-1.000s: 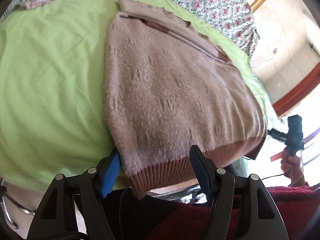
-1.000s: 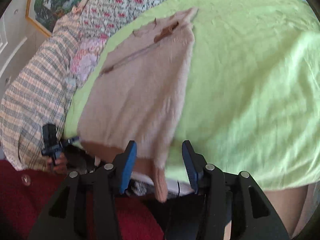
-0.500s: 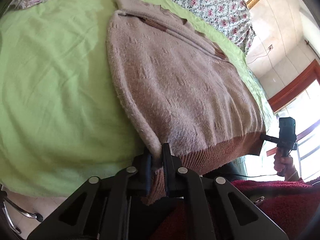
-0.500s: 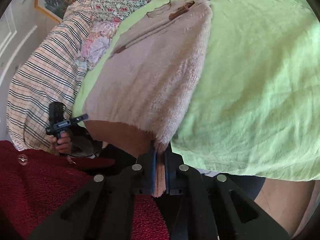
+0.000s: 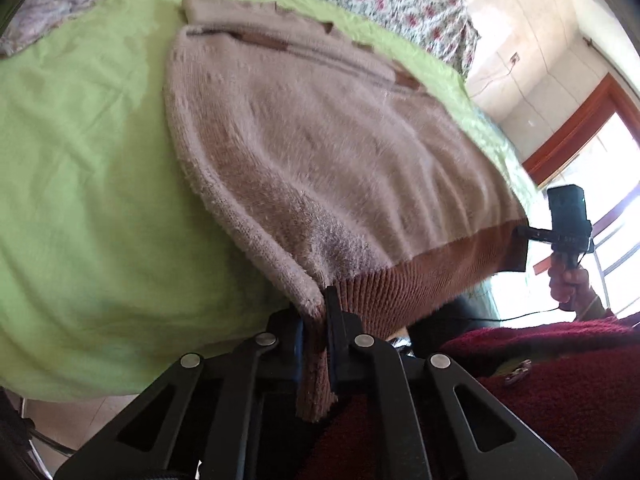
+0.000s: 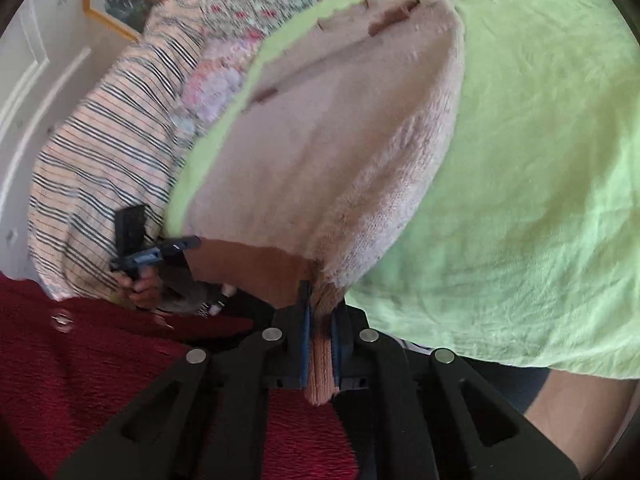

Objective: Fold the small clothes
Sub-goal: 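Lift the hem with both grippers and fold it up toward the collar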

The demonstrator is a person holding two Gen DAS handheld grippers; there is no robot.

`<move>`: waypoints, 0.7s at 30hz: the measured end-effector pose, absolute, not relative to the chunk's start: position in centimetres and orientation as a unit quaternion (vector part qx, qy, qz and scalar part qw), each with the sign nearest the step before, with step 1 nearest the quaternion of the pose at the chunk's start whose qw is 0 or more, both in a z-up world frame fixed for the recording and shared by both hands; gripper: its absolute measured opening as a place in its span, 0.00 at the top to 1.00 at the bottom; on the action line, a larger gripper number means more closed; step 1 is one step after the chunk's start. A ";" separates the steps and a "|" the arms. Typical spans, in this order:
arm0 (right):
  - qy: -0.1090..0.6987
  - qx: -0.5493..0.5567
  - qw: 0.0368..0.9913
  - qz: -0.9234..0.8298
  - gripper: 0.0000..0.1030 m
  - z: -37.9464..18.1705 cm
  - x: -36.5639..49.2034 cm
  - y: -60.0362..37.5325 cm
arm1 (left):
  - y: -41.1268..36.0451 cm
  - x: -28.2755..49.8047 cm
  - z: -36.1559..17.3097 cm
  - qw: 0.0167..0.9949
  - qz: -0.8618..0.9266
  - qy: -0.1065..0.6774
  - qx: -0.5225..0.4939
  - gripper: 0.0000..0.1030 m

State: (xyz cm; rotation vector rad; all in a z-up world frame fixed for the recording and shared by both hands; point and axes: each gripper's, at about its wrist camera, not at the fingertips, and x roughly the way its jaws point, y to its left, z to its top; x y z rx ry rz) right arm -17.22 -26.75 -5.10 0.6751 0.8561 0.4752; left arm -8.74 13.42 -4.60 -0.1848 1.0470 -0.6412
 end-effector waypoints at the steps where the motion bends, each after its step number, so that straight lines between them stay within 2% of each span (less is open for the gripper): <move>1: 0.387 0.328 0.831 0.228 0.91 -4.4 -17.4 -27.1 | 13.7 -8.9 -3.8 0.818 -0.301 0.480 -0.096 0.94; 6: 0.297 0.373 0.843 0.249 0.91 -1.0 -17.2 -29.2 | 15.3 -8.8 0.1 0.841 -0.300 0.425 -0.150 0.94; 11: 0.239 0.393 0.852 0.251 0.91 1.4 -14.9 -30.4 | 16.1 -6.2 4.0 0.858 -0.307 0.366 -0.191 0.94; 15: 0.203 0.409 0.856 0.242 0.91 2.8 -11.1 -32.7 | 15.7 -2.0 6.3 0.869 -0.310 0.330 -0.199 0.94; 21: 0.191 0.412 0.866 0.210 0.91 4.0 -3.2 -35.5 | 14.3 6.7 8.8 0.892 -0.279 0.294 -0.199 0.94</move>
